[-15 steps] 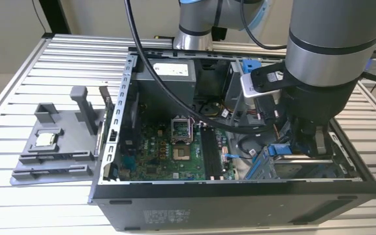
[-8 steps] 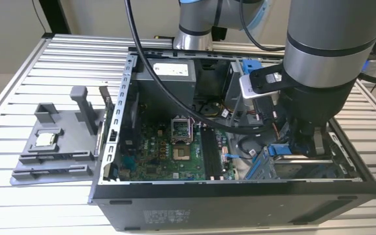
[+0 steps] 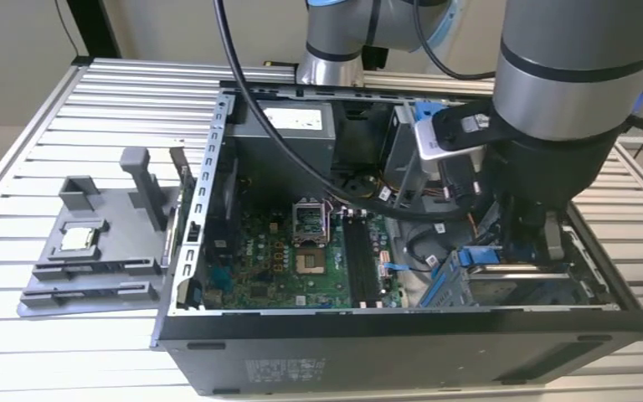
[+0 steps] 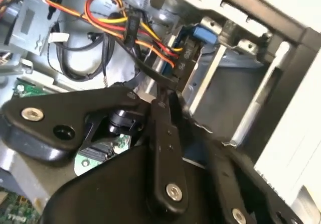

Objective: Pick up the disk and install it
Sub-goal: 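Insert the second disk wire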

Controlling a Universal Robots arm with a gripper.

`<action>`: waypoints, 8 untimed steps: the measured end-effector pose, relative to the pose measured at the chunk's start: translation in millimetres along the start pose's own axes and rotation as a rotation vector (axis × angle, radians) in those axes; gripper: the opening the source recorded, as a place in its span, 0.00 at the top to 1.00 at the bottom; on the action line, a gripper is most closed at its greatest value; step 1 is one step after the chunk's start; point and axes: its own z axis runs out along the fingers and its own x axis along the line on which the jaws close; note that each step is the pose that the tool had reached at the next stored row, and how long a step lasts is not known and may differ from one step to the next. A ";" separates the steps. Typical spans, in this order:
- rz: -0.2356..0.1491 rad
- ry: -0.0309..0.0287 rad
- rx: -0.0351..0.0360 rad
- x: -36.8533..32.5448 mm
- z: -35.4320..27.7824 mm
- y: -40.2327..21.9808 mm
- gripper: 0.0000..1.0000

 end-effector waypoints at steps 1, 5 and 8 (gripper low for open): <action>0.000 -0.0004 0.0000 -0.1 -3.9 -1.3 0.00; 0.000 -0.0001 -0.0005 -0.6 -15.5 -5.3 0.00; 0.000 -0.0002 -0.0005 -0.6 -15.5 -5.4 0.00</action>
